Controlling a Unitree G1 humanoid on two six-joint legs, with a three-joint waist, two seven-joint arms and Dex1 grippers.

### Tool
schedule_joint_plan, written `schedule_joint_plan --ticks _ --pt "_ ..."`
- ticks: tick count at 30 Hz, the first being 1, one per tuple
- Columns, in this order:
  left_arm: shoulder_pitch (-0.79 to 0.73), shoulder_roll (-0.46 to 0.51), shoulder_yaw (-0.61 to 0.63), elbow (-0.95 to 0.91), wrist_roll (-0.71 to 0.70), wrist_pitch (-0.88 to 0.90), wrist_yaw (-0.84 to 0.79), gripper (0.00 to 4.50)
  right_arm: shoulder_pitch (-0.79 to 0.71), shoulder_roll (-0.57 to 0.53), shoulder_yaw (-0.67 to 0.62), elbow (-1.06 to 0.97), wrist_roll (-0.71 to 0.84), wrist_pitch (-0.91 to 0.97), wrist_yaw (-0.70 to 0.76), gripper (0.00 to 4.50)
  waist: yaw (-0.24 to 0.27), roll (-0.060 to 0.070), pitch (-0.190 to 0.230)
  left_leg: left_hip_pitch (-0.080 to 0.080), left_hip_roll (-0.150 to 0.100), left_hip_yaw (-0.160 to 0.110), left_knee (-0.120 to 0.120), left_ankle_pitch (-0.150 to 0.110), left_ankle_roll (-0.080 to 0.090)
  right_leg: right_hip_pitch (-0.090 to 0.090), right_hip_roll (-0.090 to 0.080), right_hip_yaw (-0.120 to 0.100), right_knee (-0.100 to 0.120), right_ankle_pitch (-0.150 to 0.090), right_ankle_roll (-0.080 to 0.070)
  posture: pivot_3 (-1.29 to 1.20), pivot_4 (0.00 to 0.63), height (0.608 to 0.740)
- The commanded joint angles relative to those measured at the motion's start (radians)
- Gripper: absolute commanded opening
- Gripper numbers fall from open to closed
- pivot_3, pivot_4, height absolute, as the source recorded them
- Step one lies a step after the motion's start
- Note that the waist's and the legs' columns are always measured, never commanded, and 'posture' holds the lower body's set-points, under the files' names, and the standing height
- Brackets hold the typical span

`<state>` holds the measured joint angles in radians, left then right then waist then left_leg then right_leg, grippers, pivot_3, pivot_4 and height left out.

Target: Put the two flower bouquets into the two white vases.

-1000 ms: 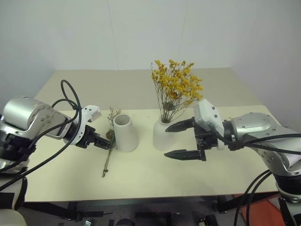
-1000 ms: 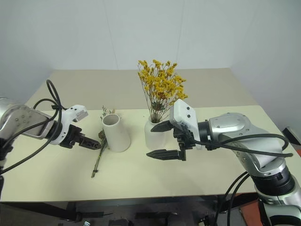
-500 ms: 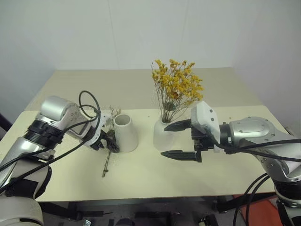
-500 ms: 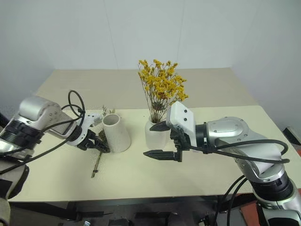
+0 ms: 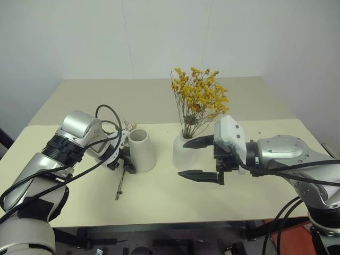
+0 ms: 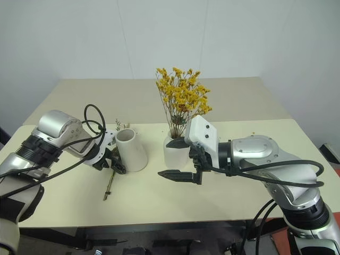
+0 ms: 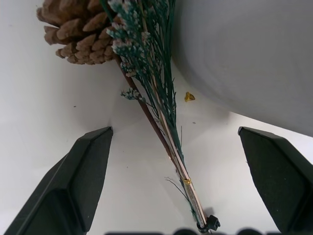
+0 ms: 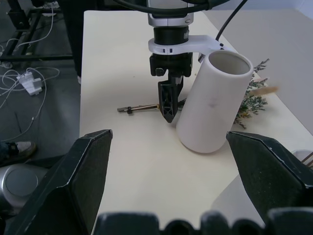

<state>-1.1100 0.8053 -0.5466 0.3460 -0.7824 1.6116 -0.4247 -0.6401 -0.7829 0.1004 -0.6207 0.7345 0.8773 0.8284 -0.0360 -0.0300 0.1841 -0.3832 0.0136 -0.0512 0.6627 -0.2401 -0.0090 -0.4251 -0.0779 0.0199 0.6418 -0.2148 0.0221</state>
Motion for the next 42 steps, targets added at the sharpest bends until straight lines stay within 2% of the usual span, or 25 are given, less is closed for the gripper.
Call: schedule_joint_plan --ticks 1,13,14,21,25,30,34,38,42 --pt "0.03 0.003 -0.008 -0.016 0.003 0.003 0.005 3.92 -0.005 0.001 -0.039 -0.027 0.027 0.004 -0.007 4.5 -0.001 0.0 0.0 0.0 0.0 0.0 0.0 0.0 0.0 0.0 0.0 0.0 0.0 0.0 0.0 0.0 0.15 0.74" --pt "0.095 0.043 0.006 -0.06 -0.042 0.003 0.044 0.21 -0.012 0.0 -0.041 -0.029 0.048 0.004 -0.024 4.5 0.0 0.0 0.0 0.001 0.0 0.0 0.0 0.0 0.0 0.0 0.0 0.0 0.0 0.0 0.0 0.0 0.15 0.74" --pt "0.097 0.046 0.008 -0.059 -0.048 0.003 0.048 0.04 -0.012 0.0 -0.042 -0.029 0.048 0.003 -0.024 4.5 0.0 0.0 0.0 0.001 0.0 0.0 0.0 0.0 0.0 0.0 0.0 0.0 0.0 0.0 0.0 0.0 0.15 0.74" --pt "0.079 0.082 0.054 -0.03 -0.058 0.003 0.088 0.04 -0.005 0.005 -0.041 -0.035 0.05 -0.001 -0.039 4.5 -0.002 0.0 0.0 0.0 0.0 0.0 0.0 0.0 0.0 0.0 0.0 0.0 0.0 0.0 0.0 0.0 0.15 0.74" --pt "0.048 0.092 0.11 0.05 -0.037 0.003 0.109 0.04 -0.001 0.012 -0.038 -0.038 0.049 -0.004 -0.046 4.5 -0.005 0.0 0.0 0.0 0.0 0.0 0.0 0.0 0.0 0.0 0.0 0.0 0.0 0.0 0.0 0.0 0.15 0.74" --pt "-0.005 0.075 0.258 0.164 0.081 0.003 0.137 0.04 0.002 0.021 -0.033 -0.038 0.046 -0.012 -0.048 4.5 -0.003 0.0 0.0 -0.001 0.0 0.0 0.0 0.0 0.0 -0.001 0.0 0.0 0.0 0.0 0.0 0.0 0.15 0.74" --pt "-0.028 0.057 0.377 0.172 0.147 -0.034 0.131 0.04 0.004 0.029 -0.029 -0.036 0.042 -0.018 -0.044 4.5 0.0 -0.001 0.0 -0.002 0.0 -0.001 0.0 0.0 0.0 -0.001 0.0 -0.001 -0.001 0.0 0.0 0.0 0.15 0.74" --pt "-0.051 0.051 0.511 0.132 0.151 -0.123 0.062 0.04 0.002 0.032 -0.024 -0.028 0.037 -0.021 -0.033 4.5 0.003 -0.001 0.0 -0.003 0.0 -0.001 0.0 0.0 0.0 -0.002 0.0 -0.002 -0.002 0.0 0.0 0.0 0.15 0.74" --pt "-0.001 0.096 0.571 0.003 0.112 -0.203 -0.101 0.04 -0.002 0.03 -0.017 -0.018 0.027 -0.026 -0.019 4.5 0.0 -0.001 0.0 -0.004 0.0 -0.001 0.0 0.0 0.0 -0.002 0.0 -0.002 -0.001 0.0 0.0 0.0 0.15 0.74"
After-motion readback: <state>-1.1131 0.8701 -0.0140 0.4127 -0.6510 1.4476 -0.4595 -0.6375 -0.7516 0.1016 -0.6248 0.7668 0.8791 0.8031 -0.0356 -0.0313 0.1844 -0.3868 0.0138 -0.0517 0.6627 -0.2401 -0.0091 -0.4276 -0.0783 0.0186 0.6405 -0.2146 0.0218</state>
